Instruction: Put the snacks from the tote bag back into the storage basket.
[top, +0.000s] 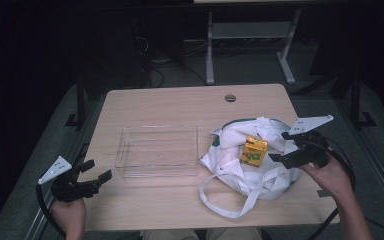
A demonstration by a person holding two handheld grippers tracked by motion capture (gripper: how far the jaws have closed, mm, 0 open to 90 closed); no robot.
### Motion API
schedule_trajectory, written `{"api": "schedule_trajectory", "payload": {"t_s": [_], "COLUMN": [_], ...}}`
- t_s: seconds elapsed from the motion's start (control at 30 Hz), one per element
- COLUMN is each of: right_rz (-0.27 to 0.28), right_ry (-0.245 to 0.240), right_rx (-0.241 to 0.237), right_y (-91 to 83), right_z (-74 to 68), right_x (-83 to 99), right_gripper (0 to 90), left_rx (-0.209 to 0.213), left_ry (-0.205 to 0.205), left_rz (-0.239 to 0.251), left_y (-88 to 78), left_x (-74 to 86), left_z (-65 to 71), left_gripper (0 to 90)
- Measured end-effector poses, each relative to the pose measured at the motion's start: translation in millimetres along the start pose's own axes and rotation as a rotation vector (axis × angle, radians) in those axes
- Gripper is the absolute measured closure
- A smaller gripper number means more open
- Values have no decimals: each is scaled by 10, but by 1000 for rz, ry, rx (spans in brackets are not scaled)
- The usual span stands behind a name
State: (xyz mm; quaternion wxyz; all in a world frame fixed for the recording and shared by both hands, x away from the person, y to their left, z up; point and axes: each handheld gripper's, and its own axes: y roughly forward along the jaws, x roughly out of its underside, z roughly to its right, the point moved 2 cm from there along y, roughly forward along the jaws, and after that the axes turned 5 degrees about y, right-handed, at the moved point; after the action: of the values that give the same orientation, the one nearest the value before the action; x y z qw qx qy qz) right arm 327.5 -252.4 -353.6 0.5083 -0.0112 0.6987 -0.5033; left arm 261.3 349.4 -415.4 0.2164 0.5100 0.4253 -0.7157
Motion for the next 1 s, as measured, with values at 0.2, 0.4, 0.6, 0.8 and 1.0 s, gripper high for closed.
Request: {"api": "schedule_trajectory", "payload": {"t_s": [0.2,0.4,0.6,0.8,1.0], "right_rz": [-24,-60,-72,-96,-122], "right_ry": [-12,-35,-44,-62,-79], "right_rx": [-12,-19,-26,-37,-47], "right_y": [34,80,102,168,236], "right_z": [4,17,27,39,33], "right_x": [-82,-182,-280,-346,-405], "right_gripper": [160,160,160,160,160], "left_rx": [3,2,2,1,4], "left_ry": [1,-1,-4,0,0], "left_rz": [-2,0,3,3,3], "left_y": [6,0,0,-7,-3], "left_x": [2,-1,-2,-3,-2], "left_z": [-2,0,-1,-5,-6], "left_gripper": [124,125,125,125,125]}}
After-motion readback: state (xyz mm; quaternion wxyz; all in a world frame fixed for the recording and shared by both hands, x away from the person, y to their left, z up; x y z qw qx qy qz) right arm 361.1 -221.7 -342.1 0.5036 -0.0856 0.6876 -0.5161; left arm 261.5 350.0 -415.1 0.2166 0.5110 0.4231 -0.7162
